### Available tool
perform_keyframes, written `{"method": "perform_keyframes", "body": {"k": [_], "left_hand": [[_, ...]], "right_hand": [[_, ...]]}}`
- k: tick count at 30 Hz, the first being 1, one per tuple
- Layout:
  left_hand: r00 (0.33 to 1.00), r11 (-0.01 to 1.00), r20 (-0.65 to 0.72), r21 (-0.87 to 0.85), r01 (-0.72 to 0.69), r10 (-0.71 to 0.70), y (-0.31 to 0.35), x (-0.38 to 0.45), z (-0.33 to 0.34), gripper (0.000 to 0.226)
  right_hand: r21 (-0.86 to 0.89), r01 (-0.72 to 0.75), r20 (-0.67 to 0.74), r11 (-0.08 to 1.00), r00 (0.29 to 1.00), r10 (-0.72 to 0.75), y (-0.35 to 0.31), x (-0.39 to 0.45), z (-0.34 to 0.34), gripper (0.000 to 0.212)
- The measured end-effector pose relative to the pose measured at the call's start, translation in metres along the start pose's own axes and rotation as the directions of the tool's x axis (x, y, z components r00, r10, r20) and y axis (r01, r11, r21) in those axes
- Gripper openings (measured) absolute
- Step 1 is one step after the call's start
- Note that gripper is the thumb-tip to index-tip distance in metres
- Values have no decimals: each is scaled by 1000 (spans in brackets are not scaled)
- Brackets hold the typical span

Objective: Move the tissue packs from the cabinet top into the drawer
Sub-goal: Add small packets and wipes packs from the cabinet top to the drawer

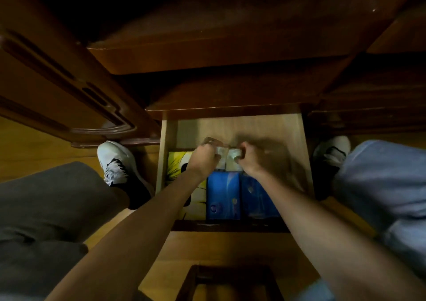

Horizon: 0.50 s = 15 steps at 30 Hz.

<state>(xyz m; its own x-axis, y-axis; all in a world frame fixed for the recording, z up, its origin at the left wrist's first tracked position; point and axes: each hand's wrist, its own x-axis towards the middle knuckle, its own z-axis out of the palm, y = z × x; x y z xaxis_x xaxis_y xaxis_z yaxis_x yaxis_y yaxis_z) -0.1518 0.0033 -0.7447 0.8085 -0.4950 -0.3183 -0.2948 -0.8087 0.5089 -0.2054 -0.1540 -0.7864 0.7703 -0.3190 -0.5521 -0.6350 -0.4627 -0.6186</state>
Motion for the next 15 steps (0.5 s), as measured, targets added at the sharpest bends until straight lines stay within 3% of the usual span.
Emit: {"method": "perform_keyframes", "body": {"k": [1, 3, 5, 9, 13, 15], "left_hand": [[997, 981, 35, 179, -74, 68, -1, 4, 3, 37], [983, 829, 98, 529, -182, 154, -2, 10, 5, 42], [977, 728, 170, 653, -207, 125, -3, 13, 2, 48], [956, 700, 287, 670, -245, 60, -9, 21, -1, 53], [939, 818, 341, 530, -224, 37, -12, 23, -2, 51], [938, 811, 344, 538, -231, 40, -11, 27, -4, 55]], "right_hand": [[-45, 9, 5, 999, 1000, -9, 1, 2, 1, 33], [-65, 14, 8, 998, 1000, -13, 1, 6, 0, 34], [-33, 12, 17, 999, 1000, -11, -1, 10, 0, 35], [0, 26, 45, 1000, 999, -26, -1, 9, 1, 35], [-33, 67, 95, 997, 993, -64, -1, 5, 2, 33], [-26, 62, 114, 998, 992, -58, -4, 7, 0, 34]]}}
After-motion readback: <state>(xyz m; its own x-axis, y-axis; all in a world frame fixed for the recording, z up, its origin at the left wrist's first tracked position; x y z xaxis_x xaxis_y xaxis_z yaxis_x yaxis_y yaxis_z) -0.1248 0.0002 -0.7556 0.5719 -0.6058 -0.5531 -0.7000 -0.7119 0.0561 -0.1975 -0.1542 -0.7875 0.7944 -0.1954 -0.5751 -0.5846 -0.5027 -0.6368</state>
